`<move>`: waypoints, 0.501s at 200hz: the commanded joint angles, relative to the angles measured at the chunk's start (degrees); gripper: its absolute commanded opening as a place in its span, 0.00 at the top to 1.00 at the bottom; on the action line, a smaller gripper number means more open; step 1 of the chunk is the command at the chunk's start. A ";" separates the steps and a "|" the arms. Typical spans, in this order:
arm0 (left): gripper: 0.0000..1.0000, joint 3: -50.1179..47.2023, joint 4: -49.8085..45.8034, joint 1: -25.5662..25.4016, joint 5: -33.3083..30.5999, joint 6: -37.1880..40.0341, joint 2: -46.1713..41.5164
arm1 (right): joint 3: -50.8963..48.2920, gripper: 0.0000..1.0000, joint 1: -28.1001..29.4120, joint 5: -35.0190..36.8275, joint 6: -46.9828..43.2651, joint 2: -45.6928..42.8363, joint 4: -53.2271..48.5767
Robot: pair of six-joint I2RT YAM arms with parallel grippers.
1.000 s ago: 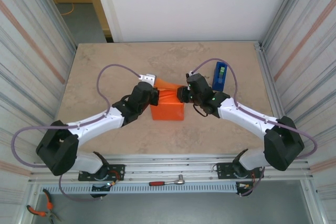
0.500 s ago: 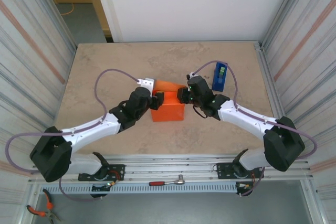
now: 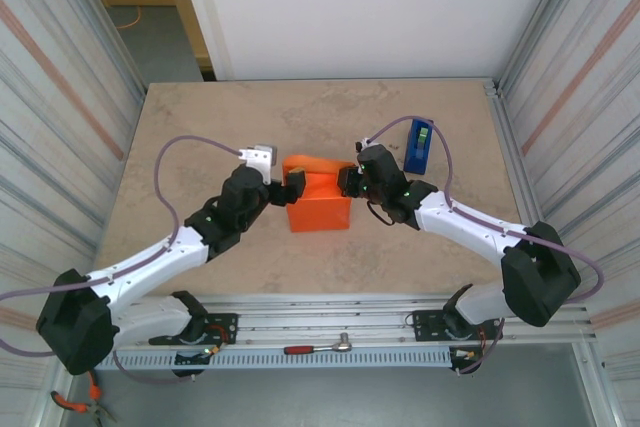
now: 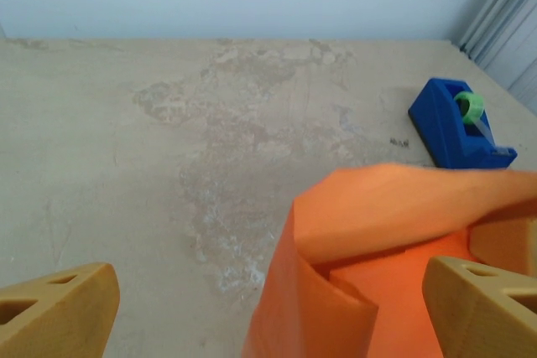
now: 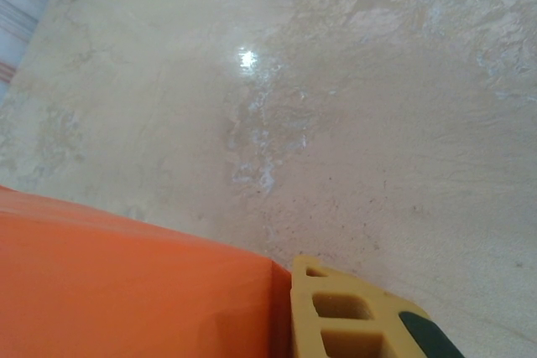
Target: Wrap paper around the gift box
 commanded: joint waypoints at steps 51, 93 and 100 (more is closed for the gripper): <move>0.06 0.29 3.41 -0.69 0.81 0.15 5.66 | -1.04 0.98 0.24 -0.29 -0.88 2.02 -3.66; 0.07 1.21 2.40 -1.04 -3.98 -0.27 9.61 | 0.54 0.80 0.21 -1.34 -1.05 1.27 -5.43; 0.07 1.10 2.09 -1.13 -4.64 -0.41 9.81 | 1.27 0.74 0.20 -1.28 -1.20 0.59 -6.30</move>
